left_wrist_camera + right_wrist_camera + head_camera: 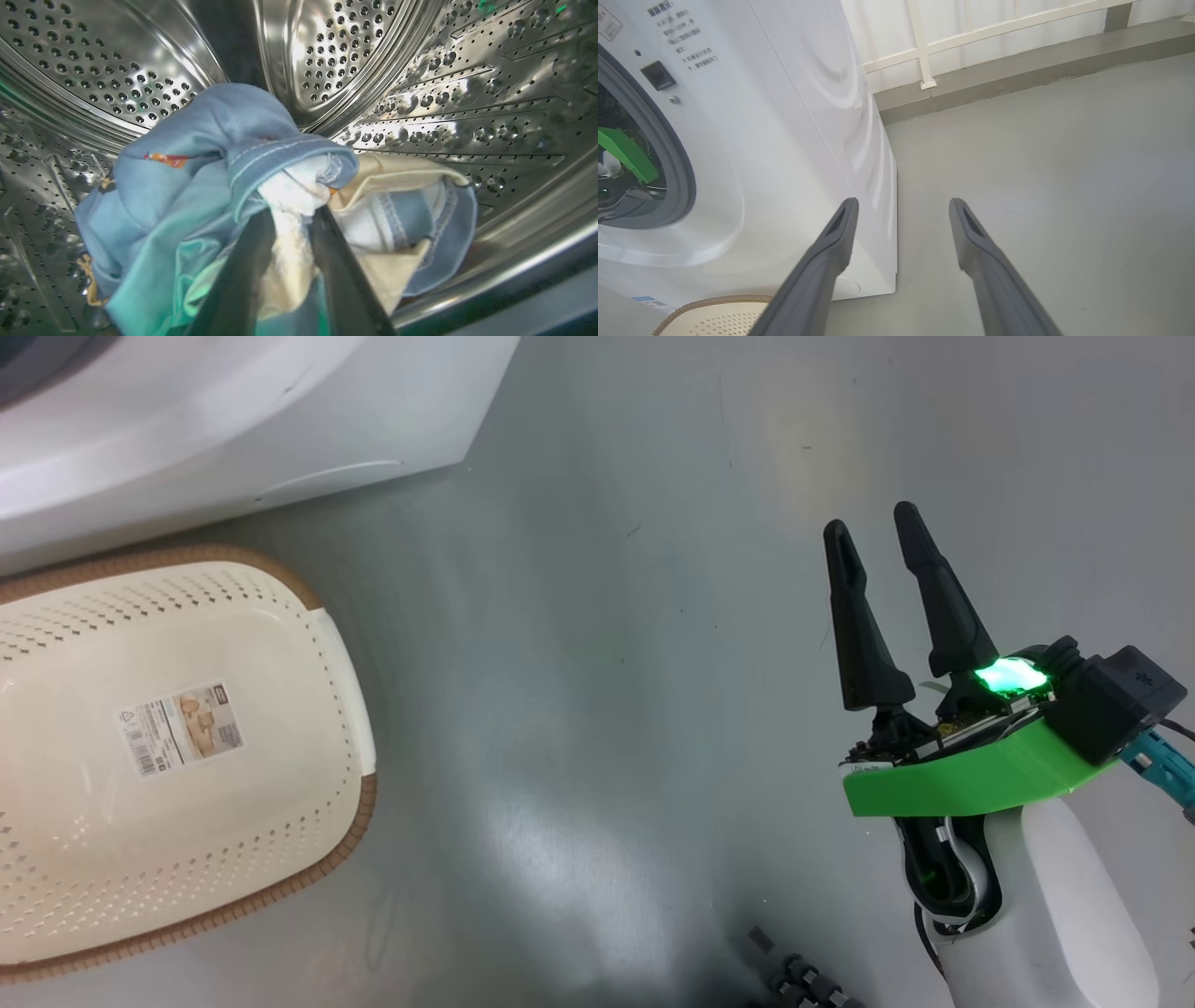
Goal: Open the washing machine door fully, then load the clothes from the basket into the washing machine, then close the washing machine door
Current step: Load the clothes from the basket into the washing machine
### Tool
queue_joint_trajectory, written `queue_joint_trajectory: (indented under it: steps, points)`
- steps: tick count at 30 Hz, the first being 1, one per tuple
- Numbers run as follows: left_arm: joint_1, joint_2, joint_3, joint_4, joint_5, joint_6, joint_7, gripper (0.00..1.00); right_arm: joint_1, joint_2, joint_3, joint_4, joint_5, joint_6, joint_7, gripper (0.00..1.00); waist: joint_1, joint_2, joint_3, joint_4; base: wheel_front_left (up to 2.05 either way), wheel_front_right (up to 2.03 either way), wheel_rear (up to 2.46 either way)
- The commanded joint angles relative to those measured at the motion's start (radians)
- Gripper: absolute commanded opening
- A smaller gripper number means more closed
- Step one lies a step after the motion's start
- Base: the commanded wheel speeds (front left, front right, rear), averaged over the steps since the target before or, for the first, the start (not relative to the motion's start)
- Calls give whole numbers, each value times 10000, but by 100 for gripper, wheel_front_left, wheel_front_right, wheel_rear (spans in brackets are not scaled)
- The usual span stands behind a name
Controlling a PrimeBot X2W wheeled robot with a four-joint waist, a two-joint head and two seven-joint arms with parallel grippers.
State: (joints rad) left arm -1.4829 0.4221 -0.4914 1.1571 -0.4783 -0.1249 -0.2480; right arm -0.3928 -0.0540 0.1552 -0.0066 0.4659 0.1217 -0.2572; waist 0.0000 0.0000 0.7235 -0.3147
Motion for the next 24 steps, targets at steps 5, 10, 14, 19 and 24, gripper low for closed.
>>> queue_joint_trajectory:
  steps: [5,10,14,19,24]
  points:
    - [-366,80,29,194,-162,-18,-91,100,115,38,227,-163,22,90,-46,100,0,0,-194,142,0,0,0]
    - [-87,-179,58,229,-473,-46,-120,100,132,38,182,-112,-49,90,-46,100,0,0,-511,373,0,0,0]
    - [609,-211,-113,-371,-771,-53,-132,100,133,38,192,-89,-59,90,-46,100,0,0,-843,496,0,0,0]
    - [1357,86,-81,-1290,-940,-55,-134,100,163,38,162,-31,-126,90,-46,100,0,0,-1076,679,0,0,0]
    - [2443,239,307,-2459,-1186,-56,-136,100,211,38,103,43,-186,90,-46,100,0,0,-1354,919,0,0,0]
